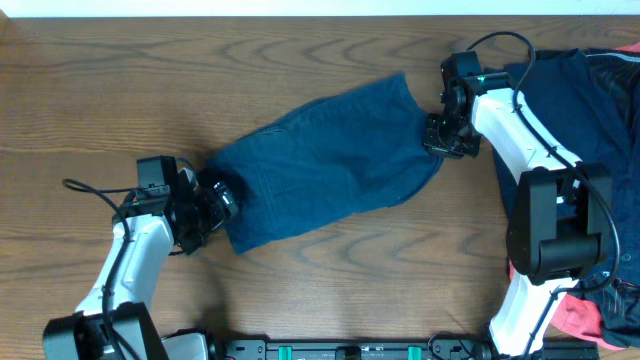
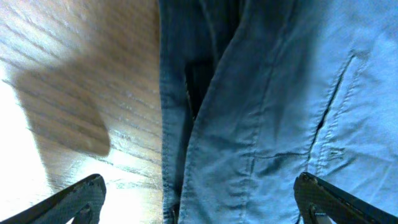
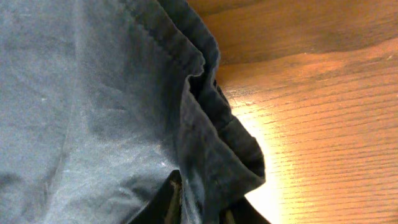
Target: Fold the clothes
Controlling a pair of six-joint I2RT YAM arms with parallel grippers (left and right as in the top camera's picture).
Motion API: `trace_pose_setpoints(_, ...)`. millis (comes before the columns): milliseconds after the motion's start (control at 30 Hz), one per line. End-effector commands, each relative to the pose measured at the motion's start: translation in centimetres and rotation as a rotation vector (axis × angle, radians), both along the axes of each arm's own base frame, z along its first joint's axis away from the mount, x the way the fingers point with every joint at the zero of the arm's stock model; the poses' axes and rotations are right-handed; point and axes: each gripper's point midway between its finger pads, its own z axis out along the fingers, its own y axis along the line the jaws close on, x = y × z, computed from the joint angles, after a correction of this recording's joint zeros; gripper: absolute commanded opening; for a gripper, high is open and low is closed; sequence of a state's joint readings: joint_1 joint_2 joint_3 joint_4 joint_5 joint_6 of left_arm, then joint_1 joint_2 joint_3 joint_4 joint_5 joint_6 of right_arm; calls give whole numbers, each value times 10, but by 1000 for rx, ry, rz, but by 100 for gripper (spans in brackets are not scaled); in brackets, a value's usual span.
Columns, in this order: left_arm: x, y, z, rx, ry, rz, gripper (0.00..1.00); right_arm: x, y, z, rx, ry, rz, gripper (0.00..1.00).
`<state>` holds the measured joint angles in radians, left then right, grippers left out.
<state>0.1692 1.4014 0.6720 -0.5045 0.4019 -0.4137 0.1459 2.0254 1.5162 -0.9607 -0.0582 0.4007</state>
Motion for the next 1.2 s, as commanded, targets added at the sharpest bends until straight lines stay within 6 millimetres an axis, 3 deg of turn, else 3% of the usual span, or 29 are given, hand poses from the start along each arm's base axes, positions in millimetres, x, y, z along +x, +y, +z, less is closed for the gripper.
trace_pose_setpoints(0,-9,-3,-12,-18,42,-12,98,13,-11,31,3,-87,-30,21)
trace_pose_setpoints(100,-6,-6,-20,-32,48,-21,98,15,-16,55,9,-146,-44,28)
trace_pose_setpoints(167,0,-14,-22,-68,33,-38,98,16,-17,70,12,-184,-38,51)
trace_pose_setpoints(267,11,-22,-28,-83,3,-69,98,16,-16,87,10,-232,16,53)
trace_pose_setpoints(367,17,-29,-35,-83,-10,-94,95,15,-13,98,7,-263,75,45)
trace_pose_setpoints(400,18,-32,-36,-83,-11,-104,83,14,-11,100,3,-269,102,41)
trace_pose_setpoints(533,15,-35,-37,-83,-2,-118,9,13,-1,97,-2,-266,187,26)
trace_pose_setpoints(567,13,-35,-36,-85,5,-114,6,13,4,96,11,-265,222,20)
trace_pose_setpoints(700,4,-31,-21,-74,28,-136,6,7,36,92,114,-264,379,1)
trace_pose_setpoints(933,13,-30,54,-45,-48,-182,6,-11,93,75,213,-213,542,1)
trace_pose_setpoints(1167,31,-28,116,-19,-188,-184,6,-48,151,26,256,-49,679,1)
